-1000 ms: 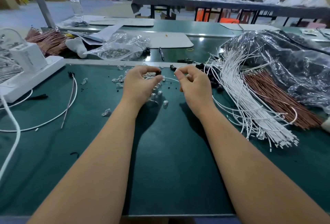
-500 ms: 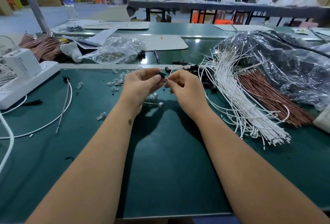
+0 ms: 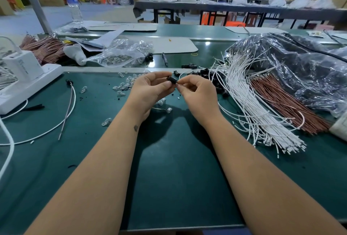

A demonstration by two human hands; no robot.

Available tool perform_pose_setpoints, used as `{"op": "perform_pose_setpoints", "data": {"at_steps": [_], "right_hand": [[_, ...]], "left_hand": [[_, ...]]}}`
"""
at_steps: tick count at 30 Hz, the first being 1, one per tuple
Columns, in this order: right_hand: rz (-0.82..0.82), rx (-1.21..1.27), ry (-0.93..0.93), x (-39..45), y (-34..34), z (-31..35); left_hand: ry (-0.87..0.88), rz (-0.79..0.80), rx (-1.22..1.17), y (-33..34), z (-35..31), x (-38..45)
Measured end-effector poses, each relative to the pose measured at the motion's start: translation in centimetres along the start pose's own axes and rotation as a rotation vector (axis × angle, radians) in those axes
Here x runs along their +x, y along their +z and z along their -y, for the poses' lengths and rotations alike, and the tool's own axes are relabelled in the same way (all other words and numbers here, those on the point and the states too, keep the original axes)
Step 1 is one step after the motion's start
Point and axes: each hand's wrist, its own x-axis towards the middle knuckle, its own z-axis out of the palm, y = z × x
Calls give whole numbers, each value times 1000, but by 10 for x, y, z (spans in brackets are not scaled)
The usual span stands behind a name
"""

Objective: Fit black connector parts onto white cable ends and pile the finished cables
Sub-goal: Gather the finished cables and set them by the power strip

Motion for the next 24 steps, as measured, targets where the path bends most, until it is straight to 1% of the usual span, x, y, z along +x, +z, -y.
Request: {"op": "perform_pose_setpoints", "data": {"at_steps": [4,9,14,18,21,24], "right_hand": [[-40,-10,-11,0,-1,1],[-23,-10,-25,-1,-1,4],[-47,-6,-44,0,-3,3],[-36,14,-50,-2,-2,3],[-60,31,-40,-2,-2,3],[-58,54,-29,-1,-3,3]], "left_hand": [[8,18,68,1,-1,-2],[1,-11,118,1,-2,-3],[-10,-21,122,-2,-1,-2],[28,-23,96,-2,2,-1],[61,-32,143,-3,3,0],[96,-2,187,-4,3,0]]}}
